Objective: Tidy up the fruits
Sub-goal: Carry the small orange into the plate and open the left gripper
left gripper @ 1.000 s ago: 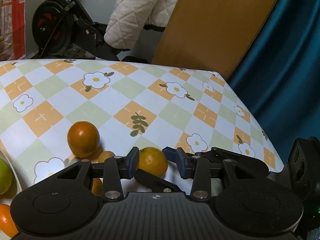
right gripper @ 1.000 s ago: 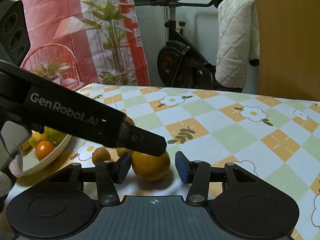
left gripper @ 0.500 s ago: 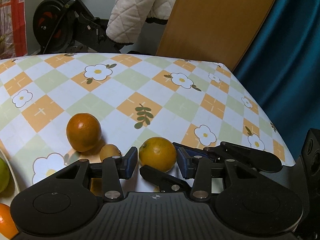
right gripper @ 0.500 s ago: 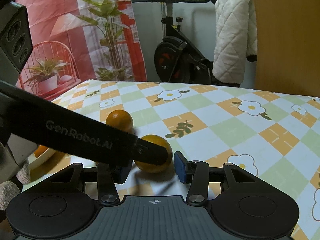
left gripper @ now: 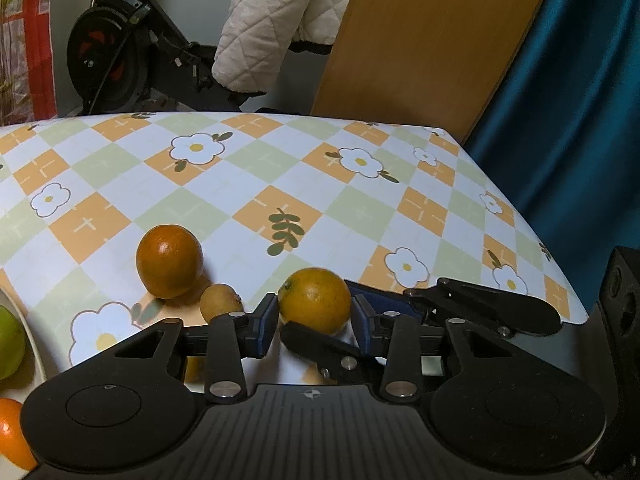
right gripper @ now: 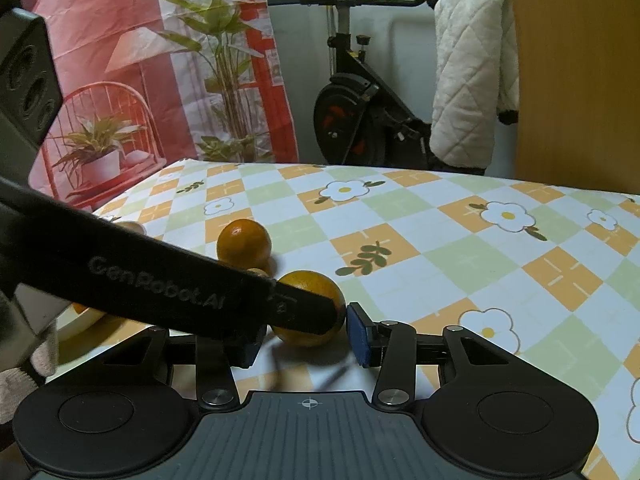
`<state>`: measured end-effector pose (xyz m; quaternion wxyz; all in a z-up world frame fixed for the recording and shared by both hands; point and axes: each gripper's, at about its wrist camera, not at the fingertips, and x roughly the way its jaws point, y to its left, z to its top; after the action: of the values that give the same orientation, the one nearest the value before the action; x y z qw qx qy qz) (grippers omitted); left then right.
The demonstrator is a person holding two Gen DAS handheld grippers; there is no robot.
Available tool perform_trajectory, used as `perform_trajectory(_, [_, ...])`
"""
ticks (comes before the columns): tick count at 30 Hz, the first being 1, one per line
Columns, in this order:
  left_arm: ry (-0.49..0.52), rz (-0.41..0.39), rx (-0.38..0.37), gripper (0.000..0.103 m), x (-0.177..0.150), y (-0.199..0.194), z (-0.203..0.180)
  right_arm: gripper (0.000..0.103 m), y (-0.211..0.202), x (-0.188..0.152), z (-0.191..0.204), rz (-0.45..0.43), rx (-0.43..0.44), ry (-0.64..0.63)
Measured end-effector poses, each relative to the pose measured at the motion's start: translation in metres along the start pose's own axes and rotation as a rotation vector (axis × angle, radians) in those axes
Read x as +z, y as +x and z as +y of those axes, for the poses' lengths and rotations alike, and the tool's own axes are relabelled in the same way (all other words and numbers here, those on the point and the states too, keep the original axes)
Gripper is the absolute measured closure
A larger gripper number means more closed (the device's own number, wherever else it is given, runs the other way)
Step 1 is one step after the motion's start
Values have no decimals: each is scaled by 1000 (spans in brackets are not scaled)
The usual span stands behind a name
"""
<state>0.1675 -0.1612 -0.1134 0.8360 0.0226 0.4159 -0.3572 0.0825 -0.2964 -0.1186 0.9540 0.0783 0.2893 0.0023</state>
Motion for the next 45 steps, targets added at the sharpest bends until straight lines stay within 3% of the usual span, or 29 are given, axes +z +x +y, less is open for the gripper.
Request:
perform_trajectory(18, [-17, -41, 13, 63, -23, -36, 0, 63, -28, -7, 23, -24, 17, 29])
perform_trajectory(34, [-130, -156, 54, 63, -51, -106, 38, 63, -39, 10, 104, -34, 79, -131])
perform_trajectory(45, [-228, -203, 103, 63, -70, -139, 75, 63, -25, 21, 164, -6, 153, -243])
